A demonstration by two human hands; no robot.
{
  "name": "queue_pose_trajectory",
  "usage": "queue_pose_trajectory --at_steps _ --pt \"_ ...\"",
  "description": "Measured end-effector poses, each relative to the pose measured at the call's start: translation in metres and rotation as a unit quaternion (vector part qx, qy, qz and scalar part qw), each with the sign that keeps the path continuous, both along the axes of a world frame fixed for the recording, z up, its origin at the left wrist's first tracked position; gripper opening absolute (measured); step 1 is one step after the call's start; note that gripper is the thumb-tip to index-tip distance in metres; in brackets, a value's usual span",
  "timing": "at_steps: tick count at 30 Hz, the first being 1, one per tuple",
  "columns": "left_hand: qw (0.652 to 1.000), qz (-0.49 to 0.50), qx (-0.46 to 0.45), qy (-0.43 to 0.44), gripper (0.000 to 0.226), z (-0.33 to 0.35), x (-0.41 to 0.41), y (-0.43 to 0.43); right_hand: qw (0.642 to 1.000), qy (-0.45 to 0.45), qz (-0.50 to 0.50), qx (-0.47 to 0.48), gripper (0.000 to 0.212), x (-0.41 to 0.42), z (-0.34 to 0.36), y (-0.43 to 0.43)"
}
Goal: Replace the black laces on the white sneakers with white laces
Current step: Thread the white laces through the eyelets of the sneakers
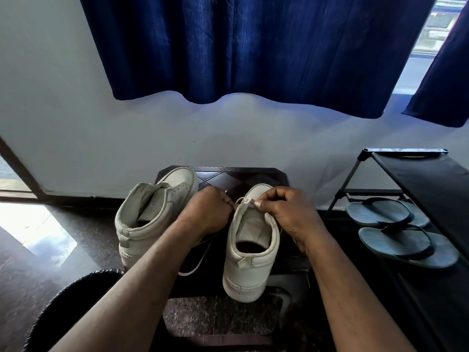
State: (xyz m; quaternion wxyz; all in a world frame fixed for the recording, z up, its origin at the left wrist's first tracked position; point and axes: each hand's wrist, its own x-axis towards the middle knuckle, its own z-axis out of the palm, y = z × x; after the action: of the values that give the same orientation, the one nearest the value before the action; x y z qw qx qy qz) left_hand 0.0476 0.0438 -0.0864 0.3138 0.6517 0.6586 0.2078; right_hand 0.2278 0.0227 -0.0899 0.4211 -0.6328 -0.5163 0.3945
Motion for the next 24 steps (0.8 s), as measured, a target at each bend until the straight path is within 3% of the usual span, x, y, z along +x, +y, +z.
queue_pose_trajectory --at_steps 4,8,9,12,14,19,21,24 --pt "0.999 0.004 -0.023 -0.047 0.014 0.001 -0.004 0.004 1.000 0.017 -0.017 0.007 0.011 0.005 -0.003 0.001" --pt "0.975 0.042 -0.025 -0.218 0.006 -0.001 -0.001 -0.001 0.997 0.051 -0.055 0.028 0.017 0.007 -0.010 0.005" --pt "0.976 0.035 0.006 -0.213 0.007 -0.003 0.001 0.000 0.995 0.061 -0.066 0.037 0.017 0.007 -0.011 0.005" --pt "0.993 -0.023 0.081 -0.088 0.003 -0.007 0.004 0.003 0.993 0.067 -0.071 0.060 0.016 0.006 -0.011 0.005" --pt "0.993 -0.040 0.107 -0.034 0.014 -0.010 0.005 0.004 0.995 0.048 -0.055 0.064 0.016 0.004 -0.011 0.004" --pt "0.987 -0.006 0.157 -0.031 0.017 -0.001 0.005 0.006 0.997 0.048 -0.039 0.052 0.024 0.008 -0.011 0.003" --pt "0.985 -0.001 0.138 -0.102 0.013 0.004 0.002 0.009 0.994 0.066 -0.050 0.065 0.025 0.012 -0.010 0.002" --pt "0.930 0.017 0.082 -0.358 0.008 0.013 0.000 0.008 0.992 0.076 -0.043 0.090 0.018 0.012 -0.009 0.003"
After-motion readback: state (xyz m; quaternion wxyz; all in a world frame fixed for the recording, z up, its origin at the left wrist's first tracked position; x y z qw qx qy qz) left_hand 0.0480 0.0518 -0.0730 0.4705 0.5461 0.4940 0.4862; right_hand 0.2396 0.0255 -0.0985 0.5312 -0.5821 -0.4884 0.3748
